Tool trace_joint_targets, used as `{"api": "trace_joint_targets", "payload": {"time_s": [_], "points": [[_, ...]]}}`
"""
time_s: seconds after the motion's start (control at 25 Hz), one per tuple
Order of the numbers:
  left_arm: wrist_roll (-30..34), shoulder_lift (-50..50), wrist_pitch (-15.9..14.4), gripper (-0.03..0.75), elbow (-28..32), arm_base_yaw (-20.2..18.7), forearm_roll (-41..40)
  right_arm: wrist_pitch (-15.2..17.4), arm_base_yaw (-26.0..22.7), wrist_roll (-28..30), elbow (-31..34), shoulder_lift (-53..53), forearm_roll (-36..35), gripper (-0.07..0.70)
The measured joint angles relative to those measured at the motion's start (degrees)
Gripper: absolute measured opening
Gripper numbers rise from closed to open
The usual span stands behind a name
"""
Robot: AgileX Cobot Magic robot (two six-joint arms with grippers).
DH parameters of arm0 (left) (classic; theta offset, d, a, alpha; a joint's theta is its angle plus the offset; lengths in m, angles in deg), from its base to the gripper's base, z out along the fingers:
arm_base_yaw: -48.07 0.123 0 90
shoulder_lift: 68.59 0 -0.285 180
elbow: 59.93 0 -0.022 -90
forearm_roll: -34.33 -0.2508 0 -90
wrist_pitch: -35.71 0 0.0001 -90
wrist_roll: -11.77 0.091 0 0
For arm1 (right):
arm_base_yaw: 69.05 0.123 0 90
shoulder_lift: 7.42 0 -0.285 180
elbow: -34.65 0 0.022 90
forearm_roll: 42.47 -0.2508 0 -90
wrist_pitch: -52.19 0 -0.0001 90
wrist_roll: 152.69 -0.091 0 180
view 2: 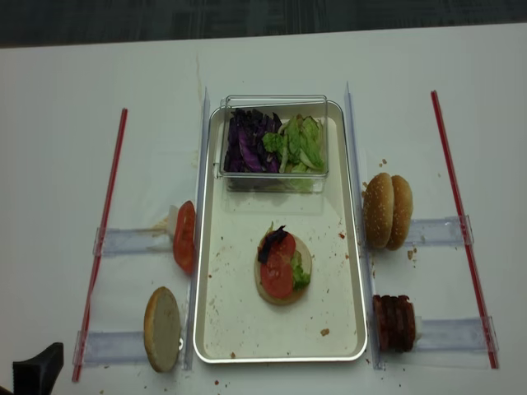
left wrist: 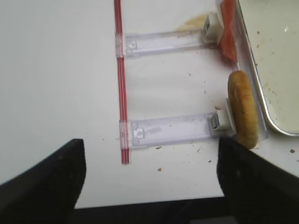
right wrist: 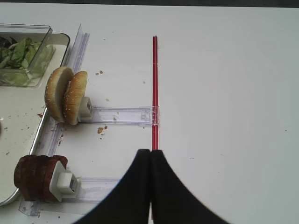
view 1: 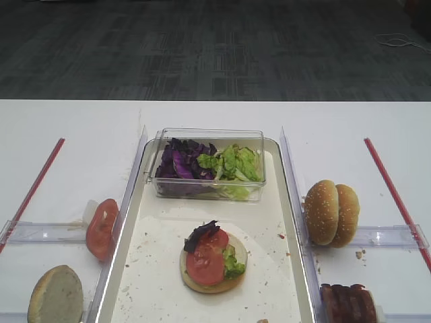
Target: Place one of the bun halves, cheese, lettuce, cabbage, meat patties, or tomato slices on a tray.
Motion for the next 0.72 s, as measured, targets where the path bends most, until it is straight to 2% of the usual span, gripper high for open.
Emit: {"api": "trace_joint_targets", "payload": {"time_s": [0.32, 0.72], "points": [[-0.30, 12.86, -0.63, 0.564, 0.00, 0.00, 0.00, 0.00, 0.00, 0.00, 0.00, 0.00, 0.00, 0.315], [-0.79, 13.64, -1.05, 0.564, 0.00, 0.00, 0.00, 0.00, 0.00, -0.20, 0.00, 0.00, 0.00, 0.315]]}}
